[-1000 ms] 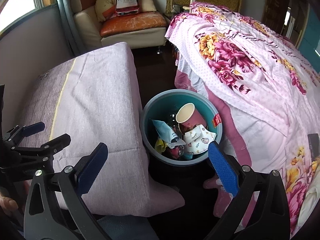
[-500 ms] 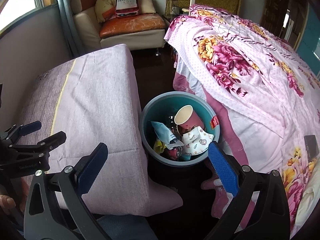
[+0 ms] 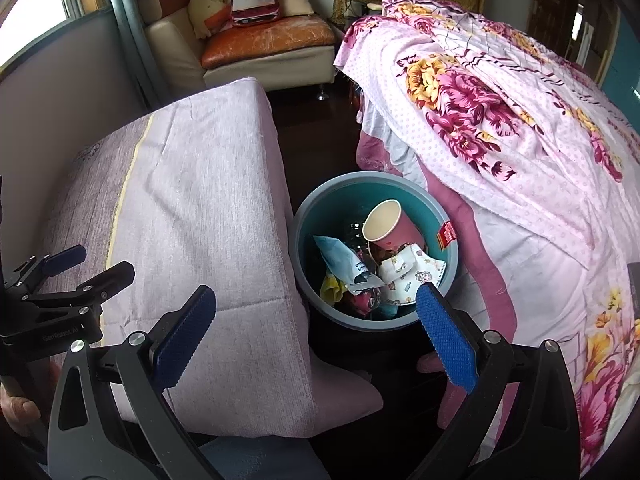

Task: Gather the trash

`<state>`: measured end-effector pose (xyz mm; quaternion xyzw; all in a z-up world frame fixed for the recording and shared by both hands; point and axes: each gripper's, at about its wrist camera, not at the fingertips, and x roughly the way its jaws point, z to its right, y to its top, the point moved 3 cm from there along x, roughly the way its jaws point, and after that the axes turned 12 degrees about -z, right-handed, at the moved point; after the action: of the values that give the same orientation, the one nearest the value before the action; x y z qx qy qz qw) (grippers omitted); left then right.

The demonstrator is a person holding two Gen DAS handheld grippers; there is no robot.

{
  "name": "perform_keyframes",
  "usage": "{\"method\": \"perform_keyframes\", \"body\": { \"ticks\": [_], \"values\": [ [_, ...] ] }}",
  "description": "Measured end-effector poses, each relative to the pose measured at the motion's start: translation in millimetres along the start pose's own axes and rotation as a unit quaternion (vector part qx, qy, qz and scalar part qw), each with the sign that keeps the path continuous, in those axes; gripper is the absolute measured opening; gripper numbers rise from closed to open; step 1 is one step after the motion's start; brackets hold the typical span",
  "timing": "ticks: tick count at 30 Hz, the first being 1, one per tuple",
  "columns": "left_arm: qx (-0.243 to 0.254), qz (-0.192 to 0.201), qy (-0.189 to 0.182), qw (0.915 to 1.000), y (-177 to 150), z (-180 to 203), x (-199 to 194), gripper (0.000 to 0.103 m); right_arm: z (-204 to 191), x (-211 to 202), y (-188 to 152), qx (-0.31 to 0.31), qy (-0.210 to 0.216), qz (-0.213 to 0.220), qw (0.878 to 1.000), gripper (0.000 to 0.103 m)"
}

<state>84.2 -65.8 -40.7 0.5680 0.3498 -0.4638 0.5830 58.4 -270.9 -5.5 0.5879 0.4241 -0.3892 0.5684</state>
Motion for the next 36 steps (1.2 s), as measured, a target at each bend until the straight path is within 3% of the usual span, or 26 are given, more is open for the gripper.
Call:
{"method": "perform_keyframes", "body": {
  "ticks": [8,36],
  "values": [
    [0.006,0.016,0.016,0.9997,-0.5,-0.1,0.9,0.099,-1.4,11.2,1.3,-0.006,-0.004,-0.006,1.000,0.096],
    [0.007,0.009,0.019,0.9998,-1.8,-6.8,17.0,0.099,-0.1,28.9,3.3,0.002,-0.001,-0.028,1.000,0.096]
  ]
}}
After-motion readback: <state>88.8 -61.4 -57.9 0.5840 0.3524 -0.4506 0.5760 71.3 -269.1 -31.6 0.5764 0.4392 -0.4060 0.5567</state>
